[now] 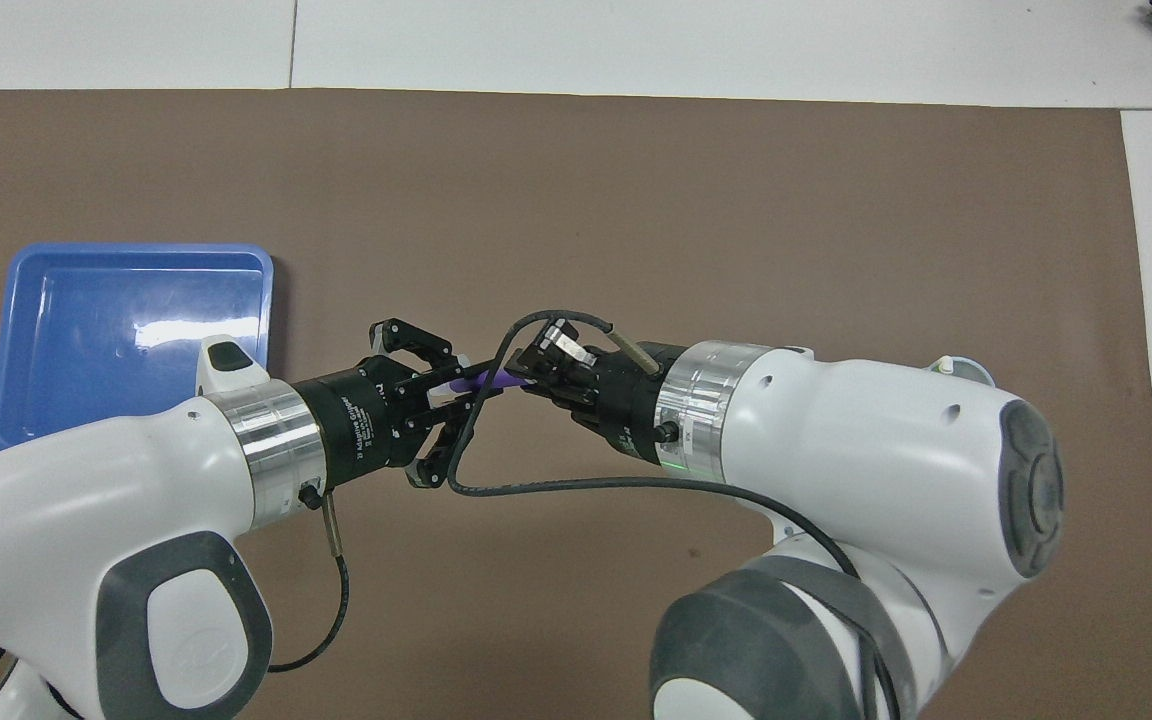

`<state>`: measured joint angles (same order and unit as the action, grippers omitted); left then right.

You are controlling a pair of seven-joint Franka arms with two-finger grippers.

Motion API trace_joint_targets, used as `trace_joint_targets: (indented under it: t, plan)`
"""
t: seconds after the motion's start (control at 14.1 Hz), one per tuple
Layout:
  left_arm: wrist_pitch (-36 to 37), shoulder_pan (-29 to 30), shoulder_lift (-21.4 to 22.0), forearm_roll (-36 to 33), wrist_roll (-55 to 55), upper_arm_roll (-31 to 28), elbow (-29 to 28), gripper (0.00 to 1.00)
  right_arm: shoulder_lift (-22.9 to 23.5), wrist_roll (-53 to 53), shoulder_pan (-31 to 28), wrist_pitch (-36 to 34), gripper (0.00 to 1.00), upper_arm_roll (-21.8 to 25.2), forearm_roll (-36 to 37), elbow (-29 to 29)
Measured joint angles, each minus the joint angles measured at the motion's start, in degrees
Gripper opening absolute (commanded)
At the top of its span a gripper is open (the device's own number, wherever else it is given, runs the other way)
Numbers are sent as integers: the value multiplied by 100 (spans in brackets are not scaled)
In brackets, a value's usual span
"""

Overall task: Right arm passes pens to left for tray arrangement
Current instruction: 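Close the left gripper on the purple pen and open the right gripper, then lower the purple pen into the blue tray with the left gripper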

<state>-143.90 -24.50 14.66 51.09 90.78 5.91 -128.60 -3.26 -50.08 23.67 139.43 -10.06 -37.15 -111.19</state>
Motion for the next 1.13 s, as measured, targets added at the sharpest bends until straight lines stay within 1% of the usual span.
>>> trace_joint_targets:
  t: [0.07,0.14,0.21,0.28,0.35,0.43,0.64,0.71,0.78,0.92,0.99,1.13]
  plan:
    - [14,5,1,0,0,0,3,0,0,0,0,0,0,0,-1,0]
    - [18,6,1,1,0,0,4,0,0,0,0,-1,14,0,-1,0]
    - [24,6,1,1,0,-1,4,0,0,0,0,-7,43,2,-1,0]
    - [42,8,1,1,-1,-2,5,0,0,-2,-1,-21,64,4,-1,0]
    - [77,11,1,1,-1,-7,8,0,0,-4,-1,-33,94,6,-1,-1]
    - [140,15,9,1,-4,-15,8,0,-1,-4,-9,-32,100,17,-1,-1]
    - [252,25,45,1,-122,-41,8,0,-2,21,-32,-89,100,85,3,0]
    - [286,25,51,1,-183,-42,8,0,-8,157,-79,-274,100,91,45,4]
    - [323,25,56,1,-303,-43,8,0,-18,463,-182,-570,100,94,159,11]
    - [537,64,61,0,-853,-49,8,0,-60,1428,-599,-1387,100,106,628,31]
    - [794,166,72,-7,-1305,-48,10,0,-95,2020,-866,-1824,100,117,875,36]
    - [1524,558,133,-120,-2359,-53,32,0,-163,3084,-1325,-2586,100,147,1508,41]
